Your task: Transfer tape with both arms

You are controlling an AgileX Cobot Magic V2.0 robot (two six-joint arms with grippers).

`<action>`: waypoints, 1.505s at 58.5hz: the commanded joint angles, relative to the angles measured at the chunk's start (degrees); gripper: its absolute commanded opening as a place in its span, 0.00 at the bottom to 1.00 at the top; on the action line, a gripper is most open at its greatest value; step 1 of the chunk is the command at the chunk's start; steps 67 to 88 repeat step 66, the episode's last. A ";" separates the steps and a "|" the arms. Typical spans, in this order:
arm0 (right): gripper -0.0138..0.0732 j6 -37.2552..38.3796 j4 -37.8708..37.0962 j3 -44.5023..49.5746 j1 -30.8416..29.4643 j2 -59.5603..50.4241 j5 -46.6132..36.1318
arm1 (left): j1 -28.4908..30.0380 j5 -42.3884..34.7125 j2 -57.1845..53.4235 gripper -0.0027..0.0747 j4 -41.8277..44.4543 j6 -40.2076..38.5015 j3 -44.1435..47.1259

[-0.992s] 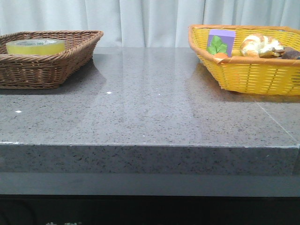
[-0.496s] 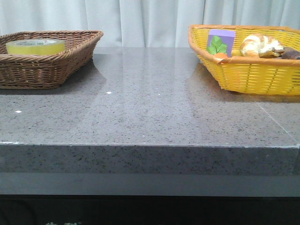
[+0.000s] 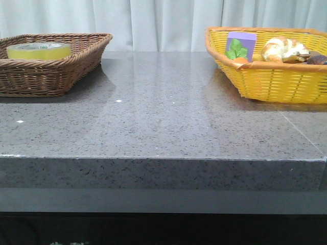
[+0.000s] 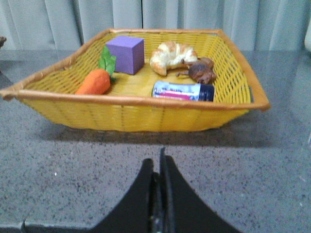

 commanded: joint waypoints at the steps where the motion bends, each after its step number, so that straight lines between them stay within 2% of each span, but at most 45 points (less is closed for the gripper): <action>1: 0.03 -0.15 0.02 0.28 -0.86 -1.29 -6.04 | 0.00 -4.51 -1.16 0.01 -0.17 -0.46 0.42; 88: 0.03 -0.15 0.02 0.22 -1.28 -1.30 -6.94 | 0.00 -4.51 -1.02 0.01 -0.17 -0.46 0.42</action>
